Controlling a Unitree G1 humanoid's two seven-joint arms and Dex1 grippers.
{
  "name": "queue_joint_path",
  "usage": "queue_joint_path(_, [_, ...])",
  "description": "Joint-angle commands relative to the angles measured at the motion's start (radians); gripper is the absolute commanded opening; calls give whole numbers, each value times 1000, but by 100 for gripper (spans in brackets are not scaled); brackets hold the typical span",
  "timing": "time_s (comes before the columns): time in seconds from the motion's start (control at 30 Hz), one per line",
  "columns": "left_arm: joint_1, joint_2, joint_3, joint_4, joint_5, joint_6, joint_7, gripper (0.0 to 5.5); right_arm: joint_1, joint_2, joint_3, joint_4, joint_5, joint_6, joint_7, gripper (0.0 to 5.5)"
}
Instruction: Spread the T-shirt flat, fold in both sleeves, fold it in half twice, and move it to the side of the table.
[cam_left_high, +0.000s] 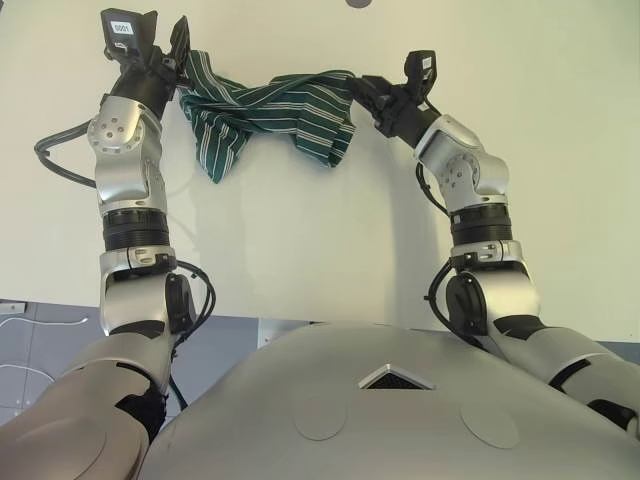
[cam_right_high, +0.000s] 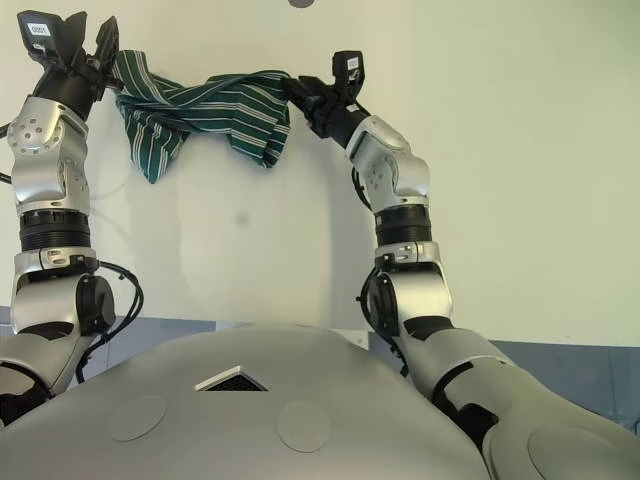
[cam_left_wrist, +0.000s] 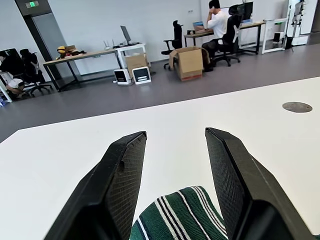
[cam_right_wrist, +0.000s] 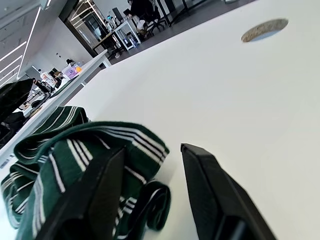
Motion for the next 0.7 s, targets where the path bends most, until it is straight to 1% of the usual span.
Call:
queue_joint_path(0.03, [-11,1,-8,8,2,13,-1,218,14,25,-8,-51,38,35,9,170])
queue_joint_path(0.2, [-12,0,-17,14,8,11,1,218,17,13,24,-45,-9,-21,0,62])
queue_joint_path(0.27, [-14,0,-20,17,10,11,2,218,17,15,35,-49,-22,-44,4,26])
queue_joint_path(0.33, [-14,1,-22,19,11,10,4,218,14,20,36,-79,-10,-59,21,2])
queue_joint_path(0.4, [-15,2,-22,22,11,7,6,218,8,15,32,-153,28,-50,51,2])
queue_joint_path(0.47, [-20,5,-20,27,9,3,9,218,12,-23,41,-269,58,-27,102,2])
queue_joint_path(0.57, [-30,8,3,20,-13,-4,11,218,35,-159,55,-515,113,47,197,2])
queue_joint_path(0.63, [-34,9,23,9,-30,-6,13,218,17,-234,10,-673,224,128,236,2])
queue_joint_path(0.7, [-44,2,41,-17,-55,-10,9,218,-59,-274,-80,-800,428,204,227,2])
